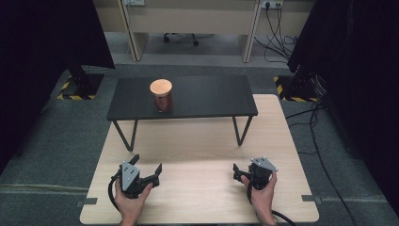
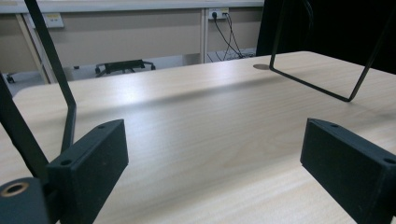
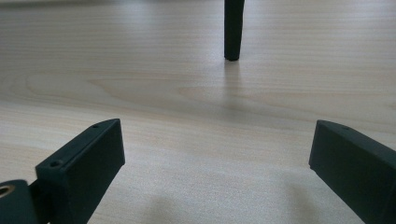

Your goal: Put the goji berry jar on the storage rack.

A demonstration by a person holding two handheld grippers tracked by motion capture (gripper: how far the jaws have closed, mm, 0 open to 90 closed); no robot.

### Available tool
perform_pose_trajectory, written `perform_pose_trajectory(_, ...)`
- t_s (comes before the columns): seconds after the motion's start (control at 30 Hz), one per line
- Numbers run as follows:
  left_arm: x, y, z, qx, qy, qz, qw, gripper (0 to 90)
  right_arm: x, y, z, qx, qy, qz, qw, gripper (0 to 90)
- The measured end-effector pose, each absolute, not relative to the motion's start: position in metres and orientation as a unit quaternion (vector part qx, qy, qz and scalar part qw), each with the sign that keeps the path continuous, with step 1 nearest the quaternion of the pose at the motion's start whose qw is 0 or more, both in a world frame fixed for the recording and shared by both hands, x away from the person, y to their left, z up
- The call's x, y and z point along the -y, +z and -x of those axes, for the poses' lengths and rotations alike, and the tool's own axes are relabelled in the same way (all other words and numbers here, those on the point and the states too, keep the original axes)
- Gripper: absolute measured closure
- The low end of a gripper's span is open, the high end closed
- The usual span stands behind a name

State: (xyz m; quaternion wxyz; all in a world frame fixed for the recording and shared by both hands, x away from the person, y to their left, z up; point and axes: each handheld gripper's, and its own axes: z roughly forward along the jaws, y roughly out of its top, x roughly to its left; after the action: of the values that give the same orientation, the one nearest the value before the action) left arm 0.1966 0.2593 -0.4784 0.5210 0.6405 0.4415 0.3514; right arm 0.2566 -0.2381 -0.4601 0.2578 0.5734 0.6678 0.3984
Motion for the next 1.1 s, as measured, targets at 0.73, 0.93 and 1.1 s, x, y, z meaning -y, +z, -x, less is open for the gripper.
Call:
perform_pose_trajectory(0.73,-0.247,-0.495,-0.205,-0.47,0.329,-0.66,0.486,6.9,0.238,-0.46,-0.257,-0.669,0.398,-0.573,0.259,3.5)
perform_pose_trajectory(0.93,-0.245,-0.494,-0.206,-0.47,0.328,-0.662,0.483,7.2,0.237,-0.46,-0.256,-0.668,0.398,-0.573,0.26,3.5)
perform_pose_trajectory(1.1,-0.246,-0.495,-0.206,-0.473,0.328,-0.659,0.484,7.2,0.237,-0.46,-0.256,-0.669,0.397,-0.573,0.26,3.5)
